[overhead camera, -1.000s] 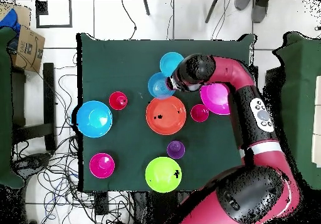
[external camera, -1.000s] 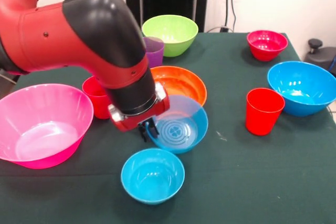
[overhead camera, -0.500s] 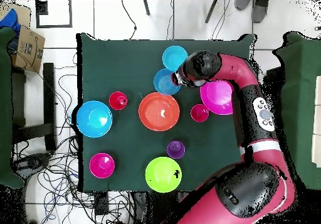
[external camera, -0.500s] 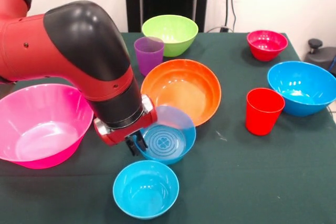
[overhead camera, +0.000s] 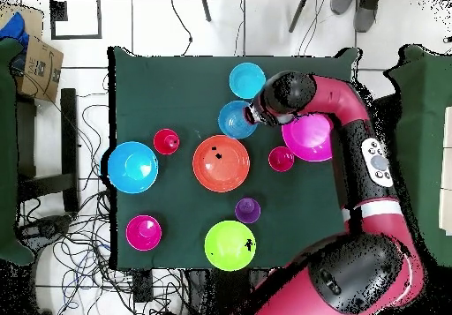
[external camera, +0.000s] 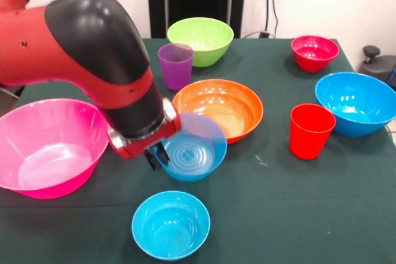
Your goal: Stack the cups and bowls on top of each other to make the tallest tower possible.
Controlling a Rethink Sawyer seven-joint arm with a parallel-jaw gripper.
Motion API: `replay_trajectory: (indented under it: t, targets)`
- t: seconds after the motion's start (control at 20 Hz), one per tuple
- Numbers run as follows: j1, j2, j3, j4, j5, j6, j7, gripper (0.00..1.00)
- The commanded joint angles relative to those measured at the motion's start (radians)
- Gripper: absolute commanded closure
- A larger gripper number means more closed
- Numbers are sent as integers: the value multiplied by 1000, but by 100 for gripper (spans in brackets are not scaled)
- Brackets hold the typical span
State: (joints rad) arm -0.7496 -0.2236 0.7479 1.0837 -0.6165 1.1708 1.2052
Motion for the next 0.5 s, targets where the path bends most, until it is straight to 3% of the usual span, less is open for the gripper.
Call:
replay_trajectory:
  t: [0.05,0.5]
  targets:
    - [-27,-156,-23,100,6,200,-315,100]
    - [-23,-190,3,73,6,300,-304,100]
